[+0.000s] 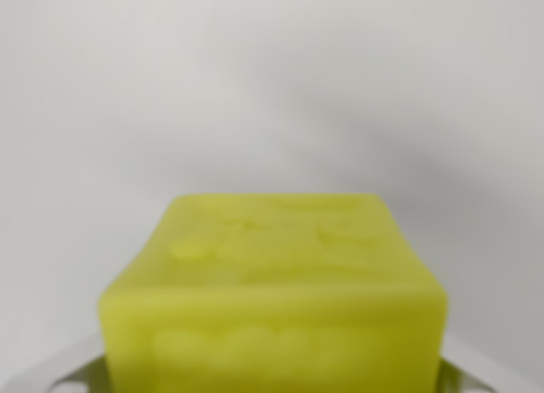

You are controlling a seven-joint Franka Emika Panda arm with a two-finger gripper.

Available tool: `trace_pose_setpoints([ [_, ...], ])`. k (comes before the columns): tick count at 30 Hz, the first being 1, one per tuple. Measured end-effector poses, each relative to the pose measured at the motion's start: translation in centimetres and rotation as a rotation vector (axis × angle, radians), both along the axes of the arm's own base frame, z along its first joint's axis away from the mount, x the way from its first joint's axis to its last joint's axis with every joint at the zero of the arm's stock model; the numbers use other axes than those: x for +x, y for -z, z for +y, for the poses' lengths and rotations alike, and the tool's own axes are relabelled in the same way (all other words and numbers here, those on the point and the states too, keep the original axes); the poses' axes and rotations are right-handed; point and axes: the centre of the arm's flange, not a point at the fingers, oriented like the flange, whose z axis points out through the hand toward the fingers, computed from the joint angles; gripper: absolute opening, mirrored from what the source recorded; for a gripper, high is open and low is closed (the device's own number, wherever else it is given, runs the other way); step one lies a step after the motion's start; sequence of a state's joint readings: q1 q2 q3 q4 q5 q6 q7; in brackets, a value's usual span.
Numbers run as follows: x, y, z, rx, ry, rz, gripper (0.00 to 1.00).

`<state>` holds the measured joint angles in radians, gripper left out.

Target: Pick yellow cube

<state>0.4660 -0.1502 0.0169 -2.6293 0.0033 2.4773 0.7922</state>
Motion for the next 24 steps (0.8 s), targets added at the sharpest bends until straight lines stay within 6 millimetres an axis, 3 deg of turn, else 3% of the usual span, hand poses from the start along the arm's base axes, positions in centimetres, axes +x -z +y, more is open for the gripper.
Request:
trace_pose_setpoints([
  [24, 0.0, -4.0, 0.0, 0.0, 0.0, 0.0, 0.0],
])
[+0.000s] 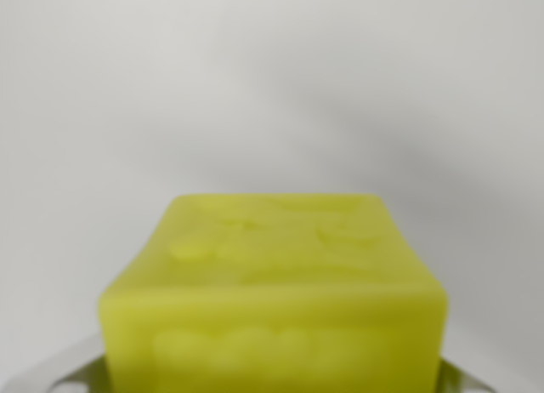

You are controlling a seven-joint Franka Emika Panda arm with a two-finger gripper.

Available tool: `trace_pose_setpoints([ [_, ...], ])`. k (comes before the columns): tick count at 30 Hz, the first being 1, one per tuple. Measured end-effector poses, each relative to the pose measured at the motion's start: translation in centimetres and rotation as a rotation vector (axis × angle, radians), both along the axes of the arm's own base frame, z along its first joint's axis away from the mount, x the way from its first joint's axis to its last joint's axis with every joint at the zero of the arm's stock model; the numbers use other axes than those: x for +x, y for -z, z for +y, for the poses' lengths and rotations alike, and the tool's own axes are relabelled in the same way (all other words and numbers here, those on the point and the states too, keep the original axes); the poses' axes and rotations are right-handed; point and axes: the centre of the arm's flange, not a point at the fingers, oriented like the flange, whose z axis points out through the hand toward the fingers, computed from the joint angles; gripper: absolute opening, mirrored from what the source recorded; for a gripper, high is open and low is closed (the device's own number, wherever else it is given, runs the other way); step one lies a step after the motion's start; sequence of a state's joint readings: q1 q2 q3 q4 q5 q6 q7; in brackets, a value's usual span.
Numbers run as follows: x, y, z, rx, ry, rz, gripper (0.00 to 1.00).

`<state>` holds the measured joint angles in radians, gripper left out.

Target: Pick yellow cube

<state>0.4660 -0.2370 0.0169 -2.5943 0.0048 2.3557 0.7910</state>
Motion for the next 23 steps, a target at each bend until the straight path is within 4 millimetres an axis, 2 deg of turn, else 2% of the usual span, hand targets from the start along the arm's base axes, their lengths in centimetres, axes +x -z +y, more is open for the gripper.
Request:
trace_pose_setpoints([
  [14, 0.0, -2.3, 0.0, 0.0, 0.0, 0.0, 0.0],
  [23, 0.0, -2.5, 0.0, 0.0, 0.0, 0.0, 0.0],
])
